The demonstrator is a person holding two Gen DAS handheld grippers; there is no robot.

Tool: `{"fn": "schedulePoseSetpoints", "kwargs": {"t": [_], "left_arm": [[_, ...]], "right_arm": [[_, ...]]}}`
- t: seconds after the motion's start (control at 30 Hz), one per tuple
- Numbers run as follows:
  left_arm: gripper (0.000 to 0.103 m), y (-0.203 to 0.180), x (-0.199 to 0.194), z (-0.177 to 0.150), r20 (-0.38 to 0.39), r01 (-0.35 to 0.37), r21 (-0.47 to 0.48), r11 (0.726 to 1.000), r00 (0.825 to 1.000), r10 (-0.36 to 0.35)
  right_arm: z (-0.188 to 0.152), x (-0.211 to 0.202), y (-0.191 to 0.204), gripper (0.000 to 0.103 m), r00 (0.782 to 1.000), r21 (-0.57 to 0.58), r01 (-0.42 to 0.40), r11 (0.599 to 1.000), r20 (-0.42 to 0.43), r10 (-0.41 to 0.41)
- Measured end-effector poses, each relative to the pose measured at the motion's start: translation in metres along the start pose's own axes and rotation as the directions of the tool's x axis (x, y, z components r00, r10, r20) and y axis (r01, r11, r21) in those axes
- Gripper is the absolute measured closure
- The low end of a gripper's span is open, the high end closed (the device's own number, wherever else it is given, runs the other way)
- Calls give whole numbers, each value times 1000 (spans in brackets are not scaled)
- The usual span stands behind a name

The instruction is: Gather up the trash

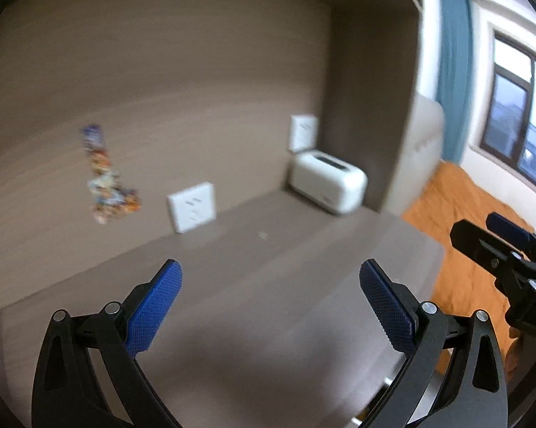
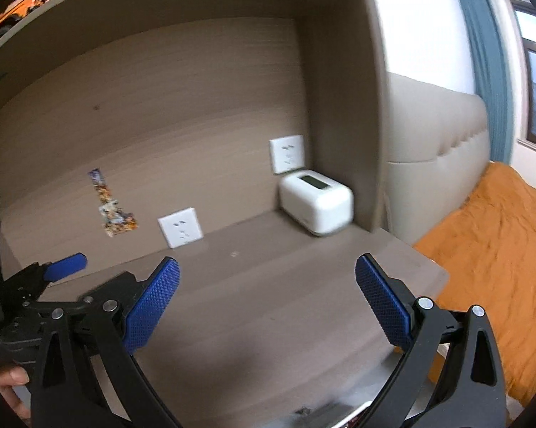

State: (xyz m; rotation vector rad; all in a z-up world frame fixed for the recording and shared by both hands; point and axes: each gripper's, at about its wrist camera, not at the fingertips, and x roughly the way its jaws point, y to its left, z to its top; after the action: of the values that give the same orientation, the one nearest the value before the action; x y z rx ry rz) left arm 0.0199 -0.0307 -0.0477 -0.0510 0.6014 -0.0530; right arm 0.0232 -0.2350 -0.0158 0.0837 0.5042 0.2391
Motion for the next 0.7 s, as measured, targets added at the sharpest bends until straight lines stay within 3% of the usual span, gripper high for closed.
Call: {"fn": "schedulePoseSetpoints", "kwargs": {"t": [0.33,0.7], "left_arm": [[5,49,-23,10,44,-92,-79,993,994,96],[5,70,-18,13,28,-87,-95,992,996,90]], "right_arm": [[12,9,50,5,999,-61,-37,997,30,39],[13,13,70,5,999,-60,-32,998,31,34]]}}
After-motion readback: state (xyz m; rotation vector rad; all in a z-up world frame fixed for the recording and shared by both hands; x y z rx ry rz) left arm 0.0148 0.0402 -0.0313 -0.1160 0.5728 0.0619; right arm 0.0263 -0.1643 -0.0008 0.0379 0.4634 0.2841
